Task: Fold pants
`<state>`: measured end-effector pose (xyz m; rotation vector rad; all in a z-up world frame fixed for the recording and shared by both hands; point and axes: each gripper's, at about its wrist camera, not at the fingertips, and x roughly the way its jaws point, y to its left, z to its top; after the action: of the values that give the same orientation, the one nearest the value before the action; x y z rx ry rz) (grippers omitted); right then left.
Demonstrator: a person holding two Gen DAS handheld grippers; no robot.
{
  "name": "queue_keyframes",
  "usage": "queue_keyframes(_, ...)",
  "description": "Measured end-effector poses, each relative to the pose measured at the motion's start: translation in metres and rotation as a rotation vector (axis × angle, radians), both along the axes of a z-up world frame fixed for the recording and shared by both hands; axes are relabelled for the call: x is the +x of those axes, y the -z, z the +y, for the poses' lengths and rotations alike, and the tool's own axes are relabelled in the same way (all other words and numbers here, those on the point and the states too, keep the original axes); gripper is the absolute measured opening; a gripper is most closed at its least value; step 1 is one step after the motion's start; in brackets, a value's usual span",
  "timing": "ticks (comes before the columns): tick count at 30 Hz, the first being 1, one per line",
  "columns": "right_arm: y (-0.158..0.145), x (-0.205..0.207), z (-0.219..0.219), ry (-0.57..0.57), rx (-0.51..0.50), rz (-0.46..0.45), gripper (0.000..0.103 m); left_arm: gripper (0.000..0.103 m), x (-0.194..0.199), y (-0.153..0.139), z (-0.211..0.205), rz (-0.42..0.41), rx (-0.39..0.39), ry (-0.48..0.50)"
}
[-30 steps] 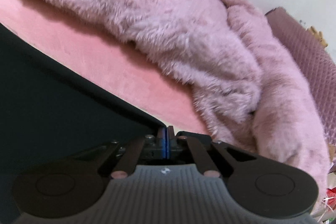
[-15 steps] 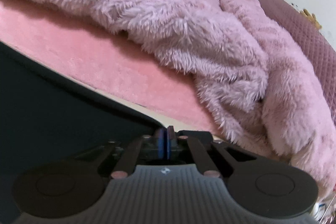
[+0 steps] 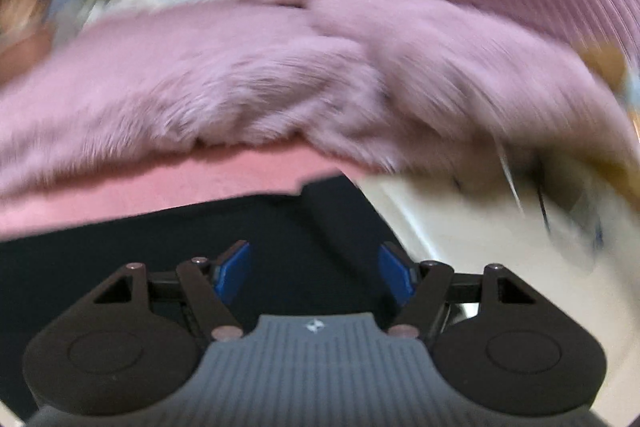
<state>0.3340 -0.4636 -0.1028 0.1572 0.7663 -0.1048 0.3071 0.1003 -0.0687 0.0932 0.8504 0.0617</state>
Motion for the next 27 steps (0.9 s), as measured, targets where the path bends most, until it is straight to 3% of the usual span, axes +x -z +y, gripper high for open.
queue_keyframes(6,0.03,-0.053,-0.055,0.265,0.289,0.01,0.063,0.004,-0.01,0.023,-0.027,0.069,-0.036,0.013)
queue_keyframes(10,0.053,-0.059,-0.079,0.355,0.519,-0.067,0.061,0.0,-0.008,0.04,-0.027,0.144,-0.022,-0.012)
queue_keyframes(11,0.058,-0.057,-0.082,0.37,0.566,-0.083,0.058,0.0,-0.01,0.043,-0.027,0.144,-0.018,-0.016)
queue_keyframes(12,0.064,-0.054,-0.083,0.385,0.593,-0.085,0.046,0.0,-0.011,0.043,-0.028,0.143,-0.015,-0.02)
queue_keyframes(13,0.068,-0.051,-0.083,0.4,0.606,-0.081,0.037,0.0,-0.011,0.043,-0.029,0.149,-0.01,-0.023)
queue_keyframes(14,0.073,-0.049,-0.083,0.424,0.608,-0.077,0.018,0.0,-0.01,0.043,-0.031,0.158,-0.005,-0.029)
queue_keyframes(17,0.078,-0.058,-0.084,0.476,0.622,-0.114,0.007,0.0,-0.01,0.04,-0.036,0.185,0.008,-0.03)
queue_keyframes(24,0.063,-0.111,-0.111,0.516,0.545,-0.063,0.004,0.0,-0.029,0.038,-0.069,0.216,-0.01,0.101)
queue_keyframes(27,0.055,-0.124,-0.132,0.501,0.439,-0.021,0.005,0.0,-0.036,0.039,-0.087,0.216,-0.016,0.14)
